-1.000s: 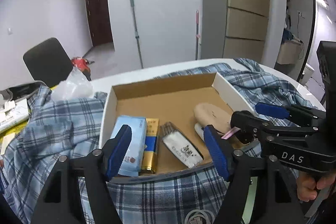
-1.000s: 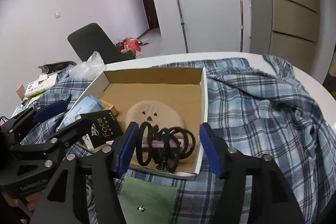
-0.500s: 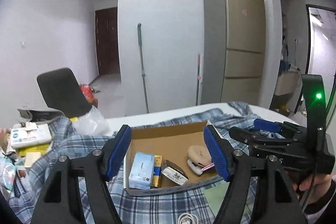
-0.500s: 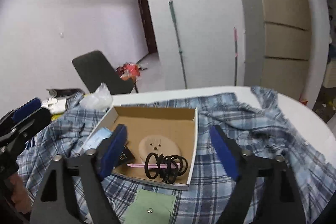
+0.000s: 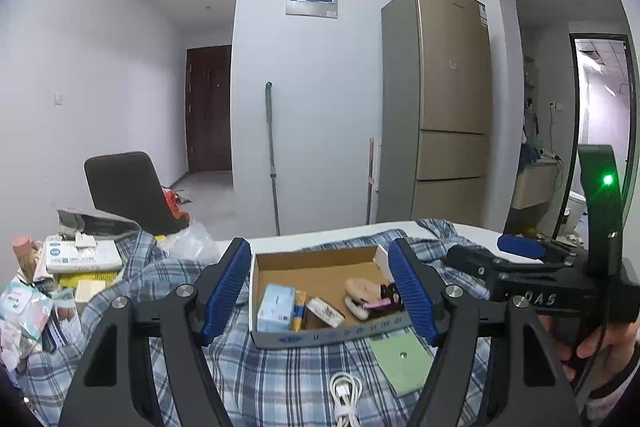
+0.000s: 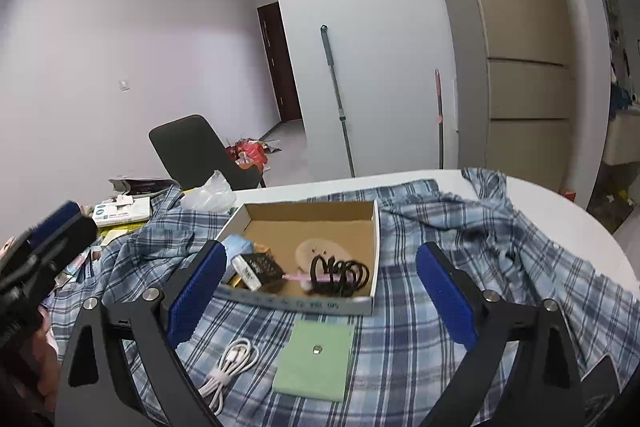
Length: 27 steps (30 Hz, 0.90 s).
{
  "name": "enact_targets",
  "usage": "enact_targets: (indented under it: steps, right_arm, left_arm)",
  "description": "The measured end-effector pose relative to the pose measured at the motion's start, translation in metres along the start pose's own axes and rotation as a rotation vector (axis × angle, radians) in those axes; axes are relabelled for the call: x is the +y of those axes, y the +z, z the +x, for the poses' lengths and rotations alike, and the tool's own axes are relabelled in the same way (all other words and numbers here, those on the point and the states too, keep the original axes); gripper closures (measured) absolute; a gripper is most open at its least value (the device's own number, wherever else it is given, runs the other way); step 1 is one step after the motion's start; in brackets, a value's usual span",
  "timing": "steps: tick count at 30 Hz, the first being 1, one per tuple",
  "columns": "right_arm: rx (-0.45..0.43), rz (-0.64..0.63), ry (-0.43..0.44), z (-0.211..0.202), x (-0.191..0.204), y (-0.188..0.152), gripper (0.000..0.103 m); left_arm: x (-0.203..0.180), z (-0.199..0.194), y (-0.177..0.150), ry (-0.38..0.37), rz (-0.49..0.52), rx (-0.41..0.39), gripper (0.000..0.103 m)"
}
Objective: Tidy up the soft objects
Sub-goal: 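Withdraw both grippers from the box, then lower the right gripper onto the green felt pouch and close it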
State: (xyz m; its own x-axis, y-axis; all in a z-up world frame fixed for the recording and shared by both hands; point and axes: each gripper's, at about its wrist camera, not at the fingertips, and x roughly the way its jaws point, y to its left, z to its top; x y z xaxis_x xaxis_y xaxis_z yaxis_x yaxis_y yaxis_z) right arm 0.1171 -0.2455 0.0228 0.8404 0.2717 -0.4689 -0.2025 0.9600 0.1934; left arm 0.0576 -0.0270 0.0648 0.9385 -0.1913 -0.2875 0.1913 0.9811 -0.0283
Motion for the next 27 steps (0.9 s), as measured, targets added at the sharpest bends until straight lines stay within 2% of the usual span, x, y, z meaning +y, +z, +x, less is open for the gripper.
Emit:
enact_targets:
  steps: [3,7,12,14,17,20,24,27]
  right_arm:
    - [0.023,-0.005,-0.027,0.007,-0.001,-0.005,0.008]
    - [0.086,-0.006,-0.053,0.018,-0.002,-0.011,0.008]
    - [0.193,-0.009,-0.077,0.033,0.0,-0.022,0.008]
    - [0.226,0.001,-0.067,0.038,0.001,-0.028,0.008]
    - [0.281,0.006,-0.042,0.047,0.004,-0.036,0.008]
    - [0.337,-0.01,-0.042,0.059,0.01,-0.045,0.008]
    - [0.459,0.006,-0.004,0.072,0.014,-0.067,0.008]
    - [0.498,-0.005,-0.015,0.08,0.017,-0.075,0.016]
  left_arm:
    - [0.003,0.003,-0.017,-0.009,-0.017,0.024,0.018]
    - [0.011,0.007,-0.042,-0.003,-0.063,0.019,0.015]
    - [0.006,0.016,-0.062,0.02,0.011,-0.005,0.01]
    - [0.005,0.02,-0.065,0.033,0.012,0.014,0.01]
    - [0.006,0.016,-0.067,0.051,0.009,-0.01,0.01]
    - [0.008,0.019,-0.068,0.061,0.011,-0.001,0.01]
    - [0.016,0.022,-0.069,0.087,-0.026,0.014,0.01]
    - [0.025,0.027,-0.068,0.103,-0.06,0.045,0.01]
